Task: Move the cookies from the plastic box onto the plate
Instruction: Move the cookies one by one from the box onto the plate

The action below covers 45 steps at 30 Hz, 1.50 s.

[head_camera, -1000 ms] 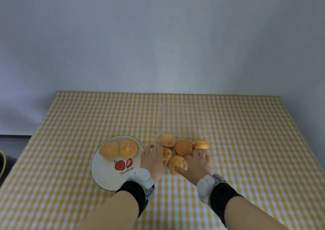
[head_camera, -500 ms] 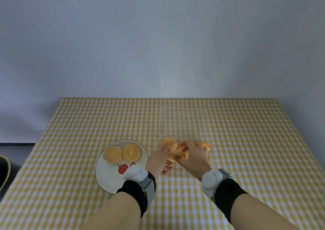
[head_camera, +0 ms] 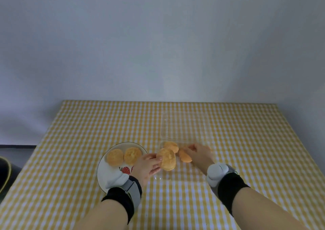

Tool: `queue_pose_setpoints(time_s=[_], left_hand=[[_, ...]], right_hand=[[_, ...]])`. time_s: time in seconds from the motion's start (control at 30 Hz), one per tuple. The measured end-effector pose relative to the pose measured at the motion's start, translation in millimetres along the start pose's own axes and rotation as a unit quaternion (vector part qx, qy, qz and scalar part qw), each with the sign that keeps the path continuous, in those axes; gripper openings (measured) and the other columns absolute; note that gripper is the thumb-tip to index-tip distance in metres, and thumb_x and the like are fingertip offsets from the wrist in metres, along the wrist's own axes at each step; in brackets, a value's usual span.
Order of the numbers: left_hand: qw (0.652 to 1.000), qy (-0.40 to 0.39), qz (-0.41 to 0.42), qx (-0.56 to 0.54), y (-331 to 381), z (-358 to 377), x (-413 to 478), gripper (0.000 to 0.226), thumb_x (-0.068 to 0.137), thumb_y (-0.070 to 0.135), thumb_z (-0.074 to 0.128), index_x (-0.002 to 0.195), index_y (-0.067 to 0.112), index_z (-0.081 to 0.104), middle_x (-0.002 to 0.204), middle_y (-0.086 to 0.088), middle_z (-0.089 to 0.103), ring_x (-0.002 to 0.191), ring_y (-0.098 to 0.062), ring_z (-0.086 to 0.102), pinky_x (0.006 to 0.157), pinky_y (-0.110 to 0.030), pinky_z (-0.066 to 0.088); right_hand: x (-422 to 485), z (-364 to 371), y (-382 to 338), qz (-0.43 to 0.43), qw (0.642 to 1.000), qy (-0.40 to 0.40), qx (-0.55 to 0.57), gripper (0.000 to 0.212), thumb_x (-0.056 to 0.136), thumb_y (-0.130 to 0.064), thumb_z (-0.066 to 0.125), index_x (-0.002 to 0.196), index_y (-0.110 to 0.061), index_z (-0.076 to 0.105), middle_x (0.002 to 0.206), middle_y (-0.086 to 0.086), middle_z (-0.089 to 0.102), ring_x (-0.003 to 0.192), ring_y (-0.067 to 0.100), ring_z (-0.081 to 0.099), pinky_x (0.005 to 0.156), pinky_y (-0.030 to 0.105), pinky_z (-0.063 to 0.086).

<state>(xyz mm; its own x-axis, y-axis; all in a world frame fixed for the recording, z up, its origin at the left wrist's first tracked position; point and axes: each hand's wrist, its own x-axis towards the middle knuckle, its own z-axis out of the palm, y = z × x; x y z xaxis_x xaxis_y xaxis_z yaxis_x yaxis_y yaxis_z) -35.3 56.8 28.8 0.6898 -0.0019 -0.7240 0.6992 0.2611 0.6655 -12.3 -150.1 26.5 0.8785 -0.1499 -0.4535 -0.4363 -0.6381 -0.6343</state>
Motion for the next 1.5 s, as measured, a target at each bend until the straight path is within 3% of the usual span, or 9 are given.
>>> queue_pose_setpoints(time_s=[0.1, 0.2, 0.53, 0.73, 0.9, 1.0, 1.23, 1.43, 1.5], left_hand=[[0.999, 0.043, 0.026, -0.021, -0.4, -20.9, -4.8, 0.017, 0.082, 0.003, 0.069, 0.096, 0.006, 0.061, 0.088, -0.011, 0.068, 0.086, -0.025, 0.066, 0.078, -0.034, 0.055], [0.993, 0.105, 0.046, -0.019, -2.9, -48.9, -6.9, 0.022, 0.081, 0.004, 0.069, 0.102, 0.006, 0.063, 0.090, -0.011, 0.069, 0.088, -0.026, 0.066, 0.077, -0.034, 0.055], [0.976, 0.201, 0.031, 0.083, -20.7, -91.2, -12.1, 0.016, 0.081, 0.006, 0.070, 0.081, 0.009, 0.054, 0.106, -0.026, 0.065, 0.094, -0.038, 0.066, 0.087, -0.048, 0.056], [0.954, 0.178, 0.056, 0.235, -24.9, -88.6, -2.3, 0.020, 0.076, 0.019, 0.072, 0.065, 0.016, 0.056, 0.077, -0.014, 0.064, 0.089, -0.040, 0.067, 0.084, -0.055, 0.055], [0.907, 0.165, 0.065, 0.383, -24.7, -87.2, 4.3, 0.019, 0.086, 0.023, 0.059, 0.068, 0.023, 0.058, 0.073, -0.006, 0.061, 0.074, -0.030, 0.059, 0.086, -0.047, 0.052], [0.899, 0.180, 0.056, 0.395, -24.8, -85.4, 5.2, 0.026, 0.090, 0.022, 0.052, 0.064, 0.020, 0.054, 0.079, -0.009, 0.065, 0.089, -0.036, 0.063, 0.085, -0.042, 0.051], [0.918, 0.252, 0.078, 0.296, -7.7, -92.8, -1.7, 0.026, 0.082, 0.019, 0.059, 0.106, 0.008, 0.053, 0.109, -0.015, 0.056, 0.098, -0.035, 0.057, 0.083, -0.040, 0.047], [0.984, 0.148, 0.056, 0.086, 14.8, -83.7, -26.4, 0.021, 0.089, 0.027, 0.055, 0.081, 0.008, 0.057, 0.075, -0.009, 0.056, 0.051, -0.013, 0.052, 0.054, -0.029, 0.041], [0.996, 0.083, -0.025, 0.005, 21.3, -82.8, -38.0, 0.039, 0.088, 0.045, 0.056, 0.086, 0.007, 0.064, 0.081, -0.011, 0.069, 0.063, -0.018, 0.061, 0.061, -0.027, 0.048]], right_hand=[[10.8, 2.8, 6.5, -0.039, 0.943, 0.036, -0.328, 0.047, 0.086, -0.050, 0.044, 0.128, -0.028, 0.050, 0.131, 0.000, 0.050, 0.123, 0.026, 0.036, 0.102, 0.040, 0.032], [17.6, 16.3, 8.8, -0.077, 0.906, 0.044, -0.413, 0.058, 0.082, -0.058, 0.047, 0.127, -0.023, 0.049, 0.130, 0.004, 0.046, 0.122, 0.029, 0.036, 0.101, 0.041, 0.032], [27.3, 26.1, 4.0, -0.033, 0.898, 0.071, -0.433, 0.064, 0.078, -0.068, 0.033, 0.116, -0.022, 0.054, 0.120, 0.003, 0.047, 0.111, 0.026, 0.038, 0.094, 0.039, 0.029], [25.9, 22.6, -3.3, -0.023, 0.916, 0.016, -0.400, 0.052, 0.064, -0.062, 0.043, 0.099, -0.026, 0.057, 0.101, -0.002, 0.057, 0.107, 0.024, 0.038, 0.089, 0.041, 0.028], [23.5, 23.5, 0.2, -0.023, 0.928, 0.027, -0.371, 0.040, 0.069, -0.056, 0.047, 0.098, -0.029, 0.054, 0.101, -0.006, 0.059, 0.109, 0.022, 0.038, 0.092, 0.040, 0.027], [21.8, 21.0, -3.3, -0.002, 0.931, 0.028, -0.364, 0.031, 0.069, -0.049, 0.048, 0.094, -0.032, 0.056, 0.100, -0.007, 0.058, 0.108, 0.022, 0.038, 0.088, 0.038, 0.025], [1.1, 6.1, -27.6, -0.002, 0.952, 0.015, -0.306, 0.022, 0.077, -0.035, 0.058, 0.098, -0.032, 0.053, 0.079, -0.010, 0.045, 0.106, 0.019, 0.041, 0.097, 0.038, 0.029], [-22.4, 35.2, -81.9, -0.256, 0.938, 0.063, -0.226, 0.028, 0.072, -0.048, 0.064, 0.096, -0.034, 0.063, 0.095, -0.016, 0.062, 0.105, 0.015, 0.041, 0.095, 0.037, 0.028], [-28.5, 62.3, -95.8, -0.365, 0.896, 0.063, -0.246, 0.030, 0.066, -0.043, 0.069, 0.093, -0.032, 0.063, 0.094, -0.016, 0.065, 0.101, 0.018, 0.047, 0.089, 0.038, 0.033]])
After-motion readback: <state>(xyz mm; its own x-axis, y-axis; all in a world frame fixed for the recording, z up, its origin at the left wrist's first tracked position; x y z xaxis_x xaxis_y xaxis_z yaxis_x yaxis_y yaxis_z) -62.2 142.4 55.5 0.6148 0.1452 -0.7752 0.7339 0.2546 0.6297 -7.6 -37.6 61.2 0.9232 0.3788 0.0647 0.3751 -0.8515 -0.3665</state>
